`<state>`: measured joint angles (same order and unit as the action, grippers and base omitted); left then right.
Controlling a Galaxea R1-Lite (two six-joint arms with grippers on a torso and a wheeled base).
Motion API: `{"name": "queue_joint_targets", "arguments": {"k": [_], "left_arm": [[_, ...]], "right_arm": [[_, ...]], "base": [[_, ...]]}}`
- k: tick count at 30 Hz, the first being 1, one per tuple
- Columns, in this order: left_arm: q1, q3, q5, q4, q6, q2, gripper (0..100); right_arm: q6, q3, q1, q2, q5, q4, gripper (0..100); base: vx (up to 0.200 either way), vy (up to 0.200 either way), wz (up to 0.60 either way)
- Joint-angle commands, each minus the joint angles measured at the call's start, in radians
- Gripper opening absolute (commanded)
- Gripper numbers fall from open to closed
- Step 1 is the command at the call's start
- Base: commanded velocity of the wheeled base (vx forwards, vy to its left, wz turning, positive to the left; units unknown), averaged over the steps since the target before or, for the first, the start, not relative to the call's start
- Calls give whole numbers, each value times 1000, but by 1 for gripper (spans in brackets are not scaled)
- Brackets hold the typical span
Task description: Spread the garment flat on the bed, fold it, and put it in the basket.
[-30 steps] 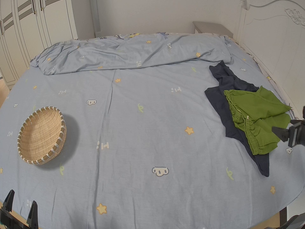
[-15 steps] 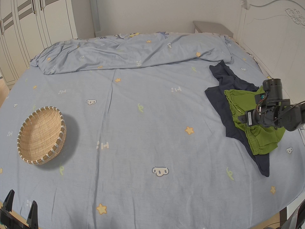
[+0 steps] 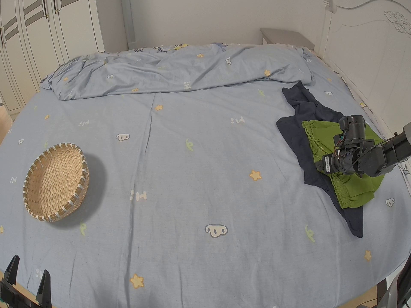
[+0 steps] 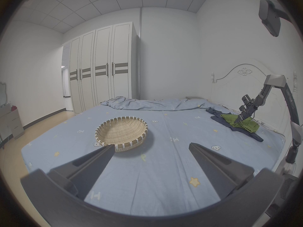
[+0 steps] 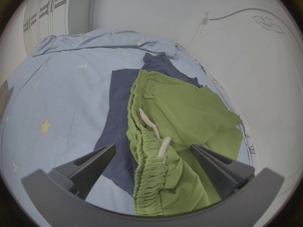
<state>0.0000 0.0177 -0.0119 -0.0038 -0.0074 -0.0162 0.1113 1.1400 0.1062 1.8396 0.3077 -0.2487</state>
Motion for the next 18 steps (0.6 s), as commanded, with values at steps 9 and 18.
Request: {"name": "queue_joint_targets", "arguments": {"k": [9,18], "left_arm": [[0,-18,0,-1,0,16,100],[0,-18,0,-1,0,16,100]], "right_arm": [[-1,4,-6,15,4,-12,100],[4,3,6,56,62,-119,100]], "base": [[0,0,0],[0,0,0]]}}
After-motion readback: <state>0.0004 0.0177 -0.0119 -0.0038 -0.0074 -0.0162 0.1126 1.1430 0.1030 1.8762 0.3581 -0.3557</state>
